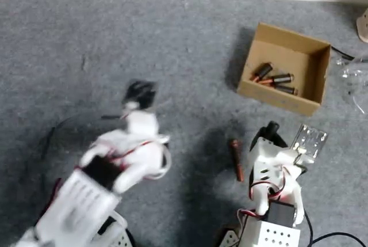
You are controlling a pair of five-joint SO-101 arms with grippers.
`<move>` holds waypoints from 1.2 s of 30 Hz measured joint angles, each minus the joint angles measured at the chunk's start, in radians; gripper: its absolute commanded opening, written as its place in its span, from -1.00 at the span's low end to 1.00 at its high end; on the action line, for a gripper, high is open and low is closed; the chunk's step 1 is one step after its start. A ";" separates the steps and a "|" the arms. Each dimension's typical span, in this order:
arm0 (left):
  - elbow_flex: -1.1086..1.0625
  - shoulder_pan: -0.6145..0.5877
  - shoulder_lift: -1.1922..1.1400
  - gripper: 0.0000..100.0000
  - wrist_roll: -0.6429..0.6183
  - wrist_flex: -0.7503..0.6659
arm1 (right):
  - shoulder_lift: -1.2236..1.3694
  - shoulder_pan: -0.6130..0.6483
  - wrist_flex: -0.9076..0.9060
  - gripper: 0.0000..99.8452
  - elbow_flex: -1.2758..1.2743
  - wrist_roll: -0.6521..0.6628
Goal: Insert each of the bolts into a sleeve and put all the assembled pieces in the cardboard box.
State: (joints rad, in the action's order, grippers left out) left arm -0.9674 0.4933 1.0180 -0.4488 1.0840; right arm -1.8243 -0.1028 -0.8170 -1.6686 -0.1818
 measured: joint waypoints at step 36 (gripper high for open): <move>0.318 0.255 -0.959 -0.98 -0.397 -0.729 | 0.000 -0.327 -0.160 -0.99 0.011 0.000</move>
State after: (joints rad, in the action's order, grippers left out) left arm -0.6498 0.7480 0.0591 -0.8462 0.3552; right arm -1.8243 -0.4296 -0.9766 -1.6579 -0.1818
